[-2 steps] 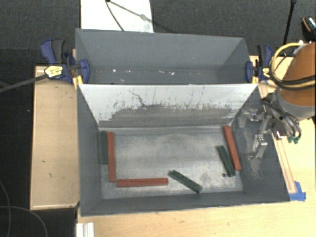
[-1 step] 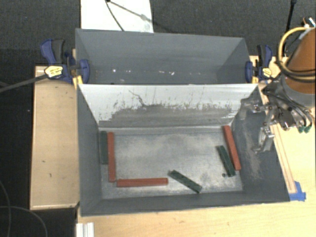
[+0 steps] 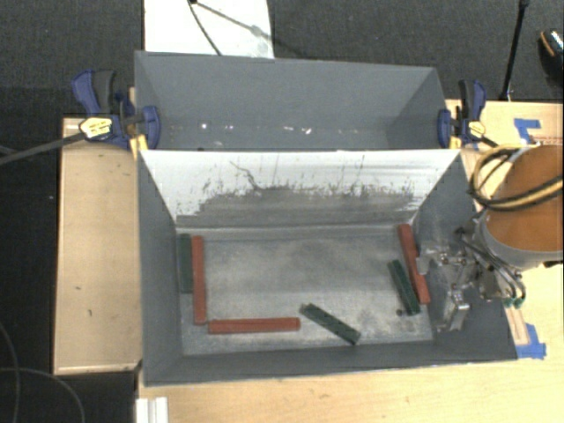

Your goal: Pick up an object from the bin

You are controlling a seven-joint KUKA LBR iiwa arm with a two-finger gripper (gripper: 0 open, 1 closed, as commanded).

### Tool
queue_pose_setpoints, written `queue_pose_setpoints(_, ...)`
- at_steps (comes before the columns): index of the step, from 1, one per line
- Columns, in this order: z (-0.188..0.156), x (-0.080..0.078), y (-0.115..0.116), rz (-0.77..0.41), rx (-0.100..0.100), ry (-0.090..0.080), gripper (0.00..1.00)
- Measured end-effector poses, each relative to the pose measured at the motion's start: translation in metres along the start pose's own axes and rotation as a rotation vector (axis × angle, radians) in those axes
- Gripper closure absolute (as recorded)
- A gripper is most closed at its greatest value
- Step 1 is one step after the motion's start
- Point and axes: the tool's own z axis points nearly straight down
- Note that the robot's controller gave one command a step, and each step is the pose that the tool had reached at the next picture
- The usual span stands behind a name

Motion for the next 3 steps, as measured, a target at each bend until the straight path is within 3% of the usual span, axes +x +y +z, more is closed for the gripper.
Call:
queue_pose_setpoints(1, 0.054, -0.023, 0.013, -0.521, 0.002, -0.004, 0.00)
queue_pose_setpoints(2, 0.059, -0.061, 0.014, -1.058, -0.030, 0.011, 0.00)
queue_pose_setpoints(3, 0.061, -0.058, 0.008, -1.054, -0.028, 0.024, 1.00)
